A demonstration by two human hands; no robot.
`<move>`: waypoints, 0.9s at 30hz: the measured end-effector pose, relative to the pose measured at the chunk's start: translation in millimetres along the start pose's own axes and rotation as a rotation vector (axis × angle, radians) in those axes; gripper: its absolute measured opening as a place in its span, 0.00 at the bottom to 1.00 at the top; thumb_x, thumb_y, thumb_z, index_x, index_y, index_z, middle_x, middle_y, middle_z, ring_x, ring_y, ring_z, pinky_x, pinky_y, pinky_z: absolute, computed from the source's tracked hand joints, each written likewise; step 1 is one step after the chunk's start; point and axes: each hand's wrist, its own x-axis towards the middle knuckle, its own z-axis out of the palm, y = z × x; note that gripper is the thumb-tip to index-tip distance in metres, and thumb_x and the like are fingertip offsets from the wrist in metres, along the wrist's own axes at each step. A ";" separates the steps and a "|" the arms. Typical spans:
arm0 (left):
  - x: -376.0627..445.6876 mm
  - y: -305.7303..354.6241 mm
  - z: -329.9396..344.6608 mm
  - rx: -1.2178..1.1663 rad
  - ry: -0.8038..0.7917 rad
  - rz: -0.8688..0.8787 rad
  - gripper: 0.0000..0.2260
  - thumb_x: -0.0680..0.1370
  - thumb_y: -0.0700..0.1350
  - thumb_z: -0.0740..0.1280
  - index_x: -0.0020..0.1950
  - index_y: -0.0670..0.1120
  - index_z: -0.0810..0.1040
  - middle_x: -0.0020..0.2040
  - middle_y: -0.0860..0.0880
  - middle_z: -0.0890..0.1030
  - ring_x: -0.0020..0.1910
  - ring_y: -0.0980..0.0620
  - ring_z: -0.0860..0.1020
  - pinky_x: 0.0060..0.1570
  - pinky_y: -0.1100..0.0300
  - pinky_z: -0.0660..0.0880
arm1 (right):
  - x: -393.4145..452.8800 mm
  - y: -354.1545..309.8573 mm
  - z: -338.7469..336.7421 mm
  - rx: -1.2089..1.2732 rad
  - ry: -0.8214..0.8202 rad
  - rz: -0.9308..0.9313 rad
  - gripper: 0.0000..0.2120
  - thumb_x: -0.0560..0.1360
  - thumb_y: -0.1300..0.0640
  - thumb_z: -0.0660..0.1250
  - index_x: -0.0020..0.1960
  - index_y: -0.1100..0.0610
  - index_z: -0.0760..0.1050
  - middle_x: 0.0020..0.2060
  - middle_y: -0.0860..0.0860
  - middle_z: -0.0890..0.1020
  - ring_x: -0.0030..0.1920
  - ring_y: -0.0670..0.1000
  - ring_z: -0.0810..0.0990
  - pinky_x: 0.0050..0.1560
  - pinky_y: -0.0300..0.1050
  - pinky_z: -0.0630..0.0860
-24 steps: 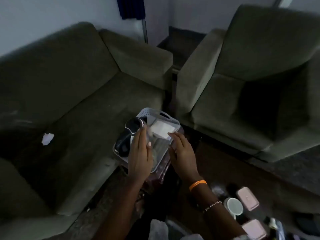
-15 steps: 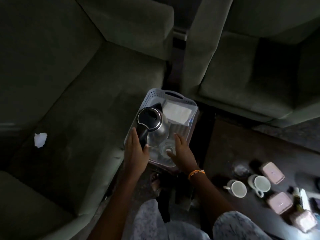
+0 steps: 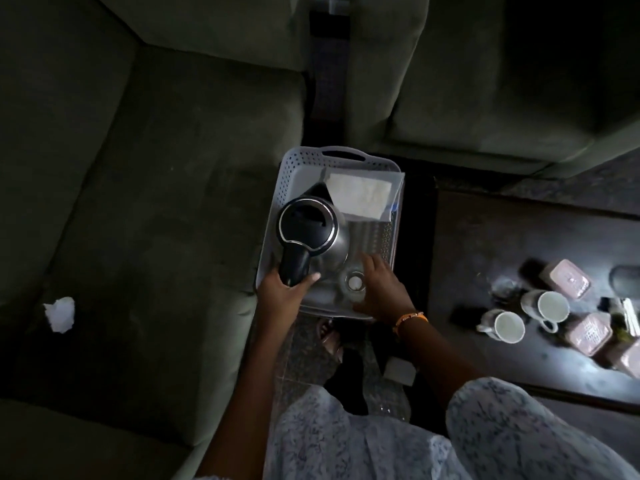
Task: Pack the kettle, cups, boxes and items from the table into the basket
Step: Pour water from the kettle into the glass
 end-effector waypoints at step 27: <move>-153.1 115.8 87.3 0.095 -0.059 0.352 0.18 0.50 0.70 0.68 0.33 0.63 0.74 0.31 0.62 0.78 0.35 0.64 0.77 0.30 0.65 0.72 | -66.5 228.7 -60.5 0.211 0.360 0.248 0.40 0.61 0.56 0.75 0.67 0.62 0.63 0.63 0.60 0.69 0.62 0.61 0.71 0.58 0.56 0.74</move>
